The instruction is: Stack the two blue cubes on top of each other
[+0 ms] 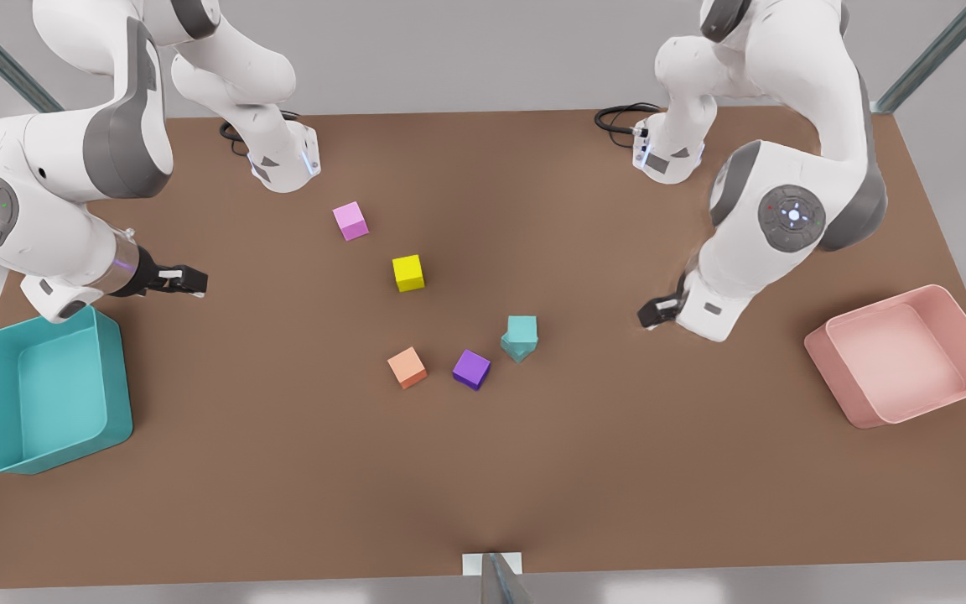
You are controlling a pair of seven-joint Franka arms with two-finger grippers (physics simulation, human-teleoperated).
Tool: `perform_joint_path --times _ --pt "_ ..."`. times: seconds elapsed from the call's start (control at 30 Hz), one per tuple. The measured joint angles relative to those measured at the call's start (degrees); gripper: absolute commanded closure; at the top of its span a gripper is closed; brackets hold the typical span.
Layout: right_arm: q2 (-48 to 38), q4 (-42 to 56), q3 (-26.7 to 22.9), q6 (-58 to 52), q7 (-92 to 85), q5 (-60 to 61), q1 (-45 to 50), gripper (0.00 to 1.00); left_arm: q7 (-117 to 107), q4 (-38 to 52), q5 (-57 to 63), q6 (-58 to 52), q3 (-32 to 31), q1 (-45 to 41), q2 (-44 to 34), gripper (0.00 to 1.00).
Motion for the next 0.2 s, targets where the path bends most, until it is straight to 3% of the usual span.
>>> perform_joint_path --times 0.07,0.2 --pt "0.0 0.0 0.0 0.0 0.0 0.0 -0.2 0.0 4.0 -2.1 1.9 -3.6 -0.7 5.7 -3.2 0.0" --pt "0.0 0.0 0.0 0.0 -0.1 0.0 -0.5 0.0 10.8 -2.8 3.5 -7.9 0.2 7.2 -4.2 0.0"
